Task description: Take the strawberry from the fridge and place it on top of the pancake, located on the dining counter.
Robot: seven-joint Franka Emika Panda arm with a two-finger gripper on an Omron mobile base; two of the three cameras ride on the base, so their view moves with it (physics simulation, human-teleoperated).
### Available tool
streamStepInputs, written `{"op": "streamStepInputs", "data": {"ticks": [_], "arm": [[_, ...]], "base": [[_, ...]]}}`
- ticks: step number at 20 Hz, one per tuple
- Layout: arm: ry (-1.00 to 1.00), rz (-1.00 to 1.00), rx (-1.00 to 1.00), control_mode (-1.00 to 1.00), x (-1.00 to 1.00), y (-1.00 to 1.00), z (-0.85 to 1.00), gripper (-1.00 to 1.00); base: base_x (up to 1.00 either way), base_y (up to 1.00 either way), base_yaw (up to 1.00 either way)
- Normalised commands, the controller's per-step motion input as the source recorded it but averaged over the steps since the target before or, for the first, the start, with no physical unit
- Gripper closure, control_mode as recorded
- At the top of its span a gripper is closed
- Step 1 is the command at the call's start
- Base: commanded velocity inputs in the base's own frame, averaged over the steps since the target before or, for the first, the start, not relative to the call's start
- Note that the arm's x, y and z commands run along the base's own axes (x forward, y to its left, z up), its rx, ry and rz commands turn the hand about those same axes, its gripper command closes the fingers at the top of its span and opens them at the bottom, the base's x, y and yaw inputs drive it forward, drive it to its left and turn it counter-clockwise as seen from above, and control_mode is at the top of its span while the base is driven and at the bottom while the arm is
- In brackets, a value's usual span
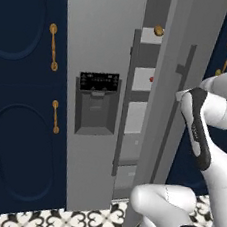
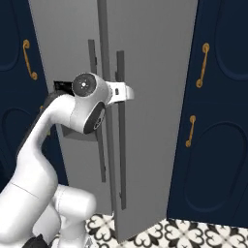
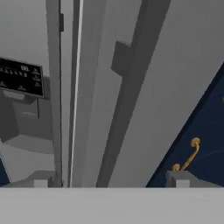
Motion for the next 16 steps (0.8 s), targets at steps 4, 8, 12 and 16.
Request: {"op": "streamStepInputs", "data": {"ticks": [4,8,12,16], "arm": [[0.07,0.0,-0.3,-1.0,-0.26,0.85,0.3,-1.0],[0.17,-0.01,-0.34,-1.0,0.01,1.0,0.06,-1.0],[0.23,-0.02,-0.28,-1.0,0.46,0.94,0.0,-1.0],[0.1,0.0,-0.21,-1.0,0.78,0.66,0.0,-1.0]], "base": [[0.0,0.0,0.0],[0.0,0.0,0.0],[0.0,0.0,0.0],[0.0,0.0,0.0]]}}
